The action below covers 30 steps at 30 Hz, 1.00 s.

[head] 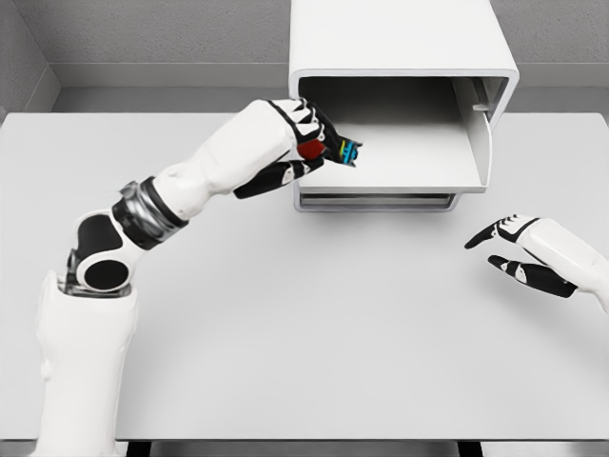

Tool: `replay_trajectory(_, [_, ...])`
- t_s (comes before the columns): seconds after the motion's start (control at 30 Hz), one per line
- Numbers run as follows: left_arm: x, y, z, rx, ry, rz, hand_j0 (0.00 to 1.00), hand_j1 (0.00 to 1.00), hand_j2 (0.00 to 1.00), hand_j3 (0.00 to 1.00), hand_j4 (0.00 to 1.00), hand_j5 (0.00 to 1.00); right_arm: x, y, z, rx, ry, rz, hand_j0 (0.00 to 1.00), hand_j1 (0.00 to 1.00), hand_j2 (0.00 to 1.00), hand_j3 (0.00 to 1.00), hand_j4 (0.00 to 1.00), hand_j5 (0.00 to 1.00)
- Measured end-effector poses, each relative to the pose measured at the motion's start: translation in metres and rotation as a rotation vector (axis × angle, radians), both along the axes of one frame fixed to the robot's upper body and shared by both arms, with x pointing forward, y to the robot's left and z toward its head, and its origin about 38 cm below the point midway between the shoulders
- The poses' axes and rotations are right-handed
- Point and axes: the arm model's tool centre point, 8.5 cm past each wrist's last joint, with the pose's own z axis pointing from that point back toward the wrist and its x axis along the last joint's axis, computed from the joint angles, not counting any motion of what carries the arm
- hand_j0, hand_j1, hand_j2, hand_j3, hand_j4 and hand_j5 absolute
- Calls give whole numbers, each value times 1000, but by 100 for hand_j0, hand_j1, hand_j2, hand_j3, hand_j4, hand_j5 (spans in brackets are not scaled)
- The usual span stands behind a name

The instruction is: Slide open multi-storey tabletop storage cabinets and put open load switch and slide close multi-storey tabletop storage cabinets

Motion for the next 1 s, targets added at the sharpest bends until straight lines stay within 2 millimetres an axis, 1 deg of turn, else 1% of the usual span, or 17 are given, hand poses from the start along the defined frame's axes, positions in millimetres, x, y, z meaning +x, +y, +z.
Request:
replay_trajectory(0.17, [3, -7, 2, 31, -12, 0, 42, 42, 42, 42, 42, 42, -4, 6, -2, 7, 3, 13, 58, 58, 58, 58, 58, 58])
replay_trajectory(0.27, [9, -9, 3, 47, -13, 4, 42, 42, 42, 42, 42, 42, -5, 10, -1, 18, -5, 19, 58, 58, 58, 58, 58, 58])
replay_trajectory(0.33, [13, -9, 0, 59, -2, 10, 42, 42, 42, 42, 42, 42, -5, 12, -1, 20, -7, 21, 58, 58, 58, 58, 58, 58])
replay_trajectory(0.43, [14, -12, -5, 75, 8, 9, 42, 42, 42, 42, 42, 42, -5, 12, -1, 22, -9, 21, 58, 58, 58, 58, 58, 58])
replay_trajectory(0.6, [21, -21, -3, 96, 8, -8, 42, 42, 42, 42, 42, 42, -5, 12, 0, 22, -12, 20, 58, 58, 58, 58, 58, 58])
replay_trajectory(0.8, [23, -27, -11, 121, 26, -18, 42, 42, 42, 42, 42, 42, -6, 14, 1, 24, -13, 25, 58, 58, 58, 58, 58, 58])
replay_trajectory(0.83, [24, -28, -11, 124, 25, -20, 42, 42, 42, 42, 42, 42, -9, 15, -2, 24, -6, 27, 58, 58, 58, 58, 58, 58])
replay_trajectory(1.0, [26, -35, -9, 140, 20, -33, 42, 42, 42, 42, 42, 42, -9, 16, 1, 25, -13, 32, 58, 58, 58, 58, 58, 58])
